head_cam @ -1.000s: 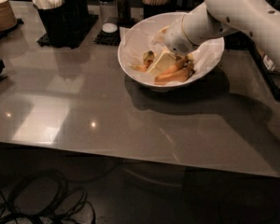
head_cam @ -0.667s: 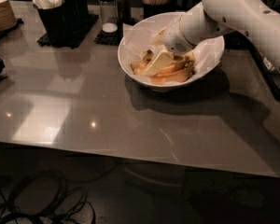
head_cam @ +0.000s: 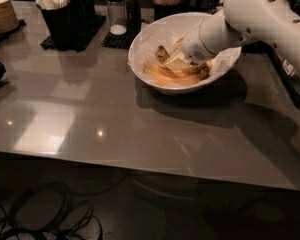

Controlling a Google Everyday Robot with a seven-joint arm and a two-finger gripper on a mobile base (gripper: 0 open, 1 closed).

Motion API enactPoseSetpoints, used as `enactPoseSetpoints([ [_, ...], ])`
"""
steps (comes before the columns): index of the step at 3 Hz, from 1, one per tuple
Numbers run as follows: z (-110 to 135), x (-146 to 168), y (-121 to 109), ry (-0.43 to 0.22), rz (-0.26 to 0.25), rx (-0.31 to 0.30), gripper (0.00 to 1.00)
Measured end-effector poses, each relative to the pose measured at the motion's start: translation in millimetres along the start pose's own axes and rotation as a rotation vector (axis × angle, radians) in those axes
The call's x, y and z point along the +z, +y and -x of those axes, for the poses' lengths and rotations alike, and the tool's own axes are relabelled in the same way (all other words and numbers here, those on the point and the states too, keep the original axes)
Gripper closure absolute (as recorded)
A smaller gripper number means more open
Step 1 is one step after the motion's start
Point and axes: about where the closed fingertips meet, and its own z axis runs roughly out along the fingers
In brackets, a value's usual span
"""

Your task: Pick banana from white bowl

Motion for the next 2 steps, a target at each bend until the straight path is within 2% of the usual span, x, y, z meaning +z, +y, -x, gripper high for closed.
enactPoseSetpoints([
  [1,-5.5,-12.9,-1.2,0.001,-0.063,0.022,1.00],
  [2,-6.5,-25.1,-1.1,-0.009,-0.103,0.032,1.00],
])
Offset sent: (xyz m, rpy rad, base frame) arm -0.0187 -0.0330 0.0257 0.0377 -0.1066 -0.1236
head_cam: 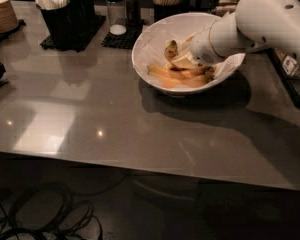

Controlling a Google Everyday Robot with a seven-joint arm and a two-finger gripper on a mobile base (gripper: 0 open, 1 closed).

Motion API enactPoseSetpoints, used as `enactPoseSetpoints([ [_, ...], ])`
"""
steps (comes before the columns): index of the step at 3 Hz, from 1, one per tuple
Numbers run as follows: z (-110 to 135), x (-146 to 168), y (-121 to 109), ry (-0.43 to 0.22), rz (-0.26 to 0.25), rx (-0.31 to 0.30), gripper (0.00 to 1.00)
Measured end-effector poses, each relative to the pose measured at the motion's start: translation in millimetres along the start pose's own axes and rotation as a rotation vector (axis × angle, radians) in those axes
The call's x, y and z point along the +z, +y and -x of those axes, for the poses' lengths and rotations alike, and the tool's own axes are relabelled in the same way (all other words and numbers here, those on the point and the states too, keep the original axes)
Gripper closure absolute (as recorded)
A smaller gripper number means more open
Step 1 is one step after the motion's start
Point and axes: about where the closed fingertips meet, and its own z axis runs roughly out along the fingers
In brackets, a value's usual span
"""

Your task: Pick banana from white bowl

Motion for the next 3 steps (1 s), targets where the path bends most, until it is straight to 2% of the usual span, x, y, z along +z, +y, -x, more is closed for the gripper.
enactPoseSetpoints([
  [1,6.8,-11.3,-3.2,-0.036,-0.020,0.000,1.00],
  [2,32.5,-19.5,-3.5,-0.131,0.039,-0.034,1.00],
  [3,70.7,-42.4,-8.9,-0.248,0.136,-0.112,1.00],
])
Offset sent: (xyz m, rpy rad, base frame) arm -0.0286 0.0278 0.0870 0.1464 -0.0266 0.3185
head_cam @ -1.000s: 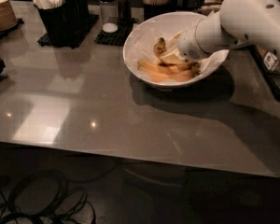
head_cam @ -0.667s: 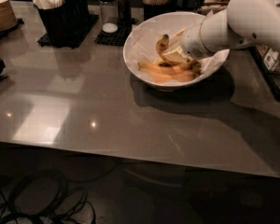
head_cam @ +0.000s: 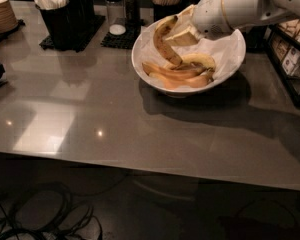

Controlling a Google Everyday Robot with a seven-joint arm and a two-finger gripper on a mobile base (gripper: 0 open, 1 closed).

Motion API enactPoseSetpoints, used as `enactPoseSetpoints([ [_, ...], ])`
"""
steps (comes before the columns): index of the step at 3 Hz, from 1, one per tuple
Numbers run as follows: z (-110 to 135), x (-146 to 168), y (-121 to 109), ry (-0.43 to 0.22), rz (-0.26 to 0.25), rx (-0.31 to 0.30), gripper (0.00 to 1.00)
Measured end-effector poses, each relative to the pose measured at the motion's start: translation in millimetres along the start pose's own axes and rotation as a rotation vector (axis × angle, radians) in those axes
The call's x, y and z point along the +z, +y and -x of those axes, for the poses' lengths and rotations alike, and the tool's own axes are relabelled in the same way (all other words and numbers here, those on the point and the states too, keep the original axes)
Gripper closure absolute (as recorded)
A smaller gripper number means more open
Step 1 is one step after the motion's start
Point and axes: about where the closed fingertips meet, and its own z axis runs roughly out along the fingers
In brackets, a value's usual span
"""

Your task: Pick banana from white bowl

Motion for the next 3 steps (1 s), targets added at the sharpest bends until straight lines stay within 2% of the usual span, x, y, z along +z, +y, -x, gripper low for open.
enactPoseSetpoints([
  [1,19.0,-24.4,15.7,-0.084,0.116,-0.029,1.00],
  [2,26.0,-52.1,37.8,-0.175,0.204,-0.037,1.00],
  [3,26.2,-78.6,58.6,-0.288,0.243,-0.018,1.00],
])
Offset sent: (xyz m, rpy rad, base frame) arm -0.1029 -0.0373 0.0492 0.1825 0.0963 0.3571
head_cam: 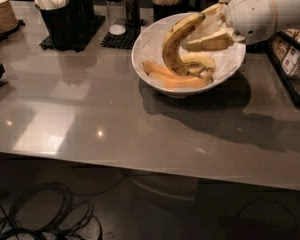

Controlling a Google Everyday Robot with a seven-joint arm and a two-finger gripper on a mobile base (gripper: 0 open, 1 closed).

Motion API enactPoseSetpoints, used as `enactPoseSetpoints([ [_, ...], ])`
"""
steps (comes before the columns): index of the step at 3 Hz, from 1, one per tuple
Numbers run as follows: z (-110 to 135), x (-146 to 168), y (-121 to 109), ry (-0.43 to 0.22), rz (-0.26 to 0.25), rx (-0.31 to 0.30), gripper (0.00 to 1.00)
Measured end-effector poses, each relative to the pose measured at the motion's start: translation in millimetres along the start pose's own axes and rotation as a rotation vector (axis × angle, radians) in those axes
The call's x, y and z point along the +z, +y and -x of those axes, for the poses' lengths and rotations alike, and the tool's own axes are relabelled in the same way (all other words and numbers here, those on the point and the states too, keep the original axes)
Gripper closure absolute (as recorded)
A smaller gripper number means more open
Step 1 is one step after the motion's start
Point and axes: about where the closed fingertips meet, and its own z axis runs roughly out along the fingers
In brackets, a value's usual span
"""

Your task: Pick banana from white bowl

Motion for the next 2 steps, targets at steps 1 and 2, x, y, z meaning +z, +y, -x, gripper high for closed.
enactPoseSetpoints([
  [1,7.1,-13.7,18.2,-0.132,-0.002,-0.001,1.00],
  [2,10.6,-13.8,18.2,-0.138,-0.003,-0.003,1.00],
])
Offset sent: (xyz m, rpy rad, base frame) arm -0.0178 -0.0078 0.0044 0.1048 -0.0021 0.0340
